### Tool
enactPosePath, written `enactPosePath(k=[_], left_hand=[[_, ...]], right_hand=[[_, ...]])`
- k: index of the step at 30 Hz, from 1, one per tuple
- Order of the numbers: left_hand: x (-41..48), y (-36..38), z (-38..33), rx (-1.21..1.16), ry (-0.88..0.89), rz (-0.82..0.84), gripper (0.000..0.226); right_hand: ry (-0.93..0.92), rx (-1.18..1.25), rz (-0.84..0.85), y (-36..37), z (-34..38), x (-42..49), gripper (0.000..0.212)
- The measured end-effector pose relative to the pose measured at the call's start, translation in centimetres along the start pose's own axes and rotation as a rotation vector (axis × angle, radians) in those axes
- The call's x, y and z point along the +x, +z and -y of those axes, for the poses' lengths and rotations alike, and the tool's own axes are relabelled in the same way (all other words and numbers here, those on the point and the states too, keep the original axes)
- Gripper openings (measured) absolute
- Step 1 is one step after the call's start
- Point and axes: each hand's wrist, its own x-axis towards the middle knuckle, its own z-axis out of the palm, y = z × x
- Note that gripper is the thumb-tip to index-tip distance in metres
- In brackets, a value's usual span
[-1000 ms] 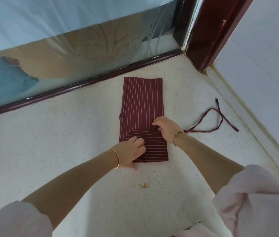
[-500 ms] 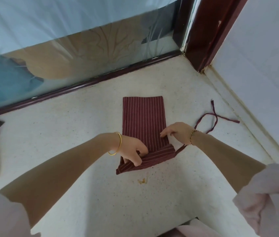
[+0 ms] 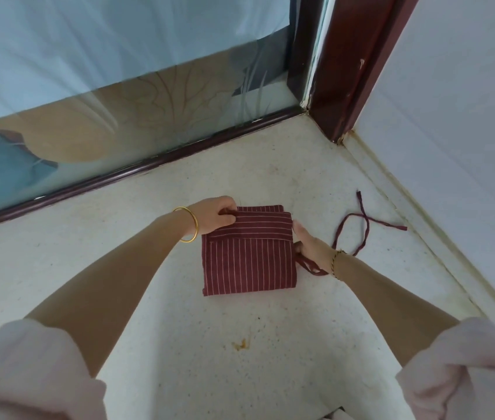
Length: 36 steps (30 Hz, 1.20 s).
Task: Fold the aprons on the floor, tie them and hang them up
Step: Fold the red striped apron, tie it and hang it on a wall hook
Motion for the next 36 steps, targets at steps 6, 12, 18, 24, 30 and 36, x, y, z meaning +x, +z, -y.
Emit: enactPosePath(k=[6, 12, 18, 24, 30, 36], left_hand=[[3.0, 1.1, 1.9, 0.014, -0.002, -0.110, 0.014], [4.4, 1.7, 3.8, 0.035, -0.081, -0.167, 0.020], [4.8, 2.2, 4.0, 0.149, -0.088, -0.219, 0.025], [3.8, 2.9, 2.9, 0.356, -0.101, -0.300, 0.025], [2.3, 7.0, 0.8, 0.539, 0.293, -0.666, 0.024], [2.1, 10.1, 0.7, 0.639, 0.164, -0.264, 0.065]], right_hand=[[-0.049, -0.062, 0.089, -0.2, 0.7, 0.2, 0.076], [-0.081, -0.142, -0.090, 0.4, 0.6, 1.9, 0.039], [-0.002, -0.243, -0.109, 0.3, 1.4, 2.7, 0.033], [0.031, -0.243, -0.136, 0.3, 1.5, 2.6, 0.031], [0.079, -0.285, -0.209, 0.8, 1.5, 2.6, 0.032], [0.052, -0.295, -0.213, 0.9, 1.6, 2.0, 0.032]])
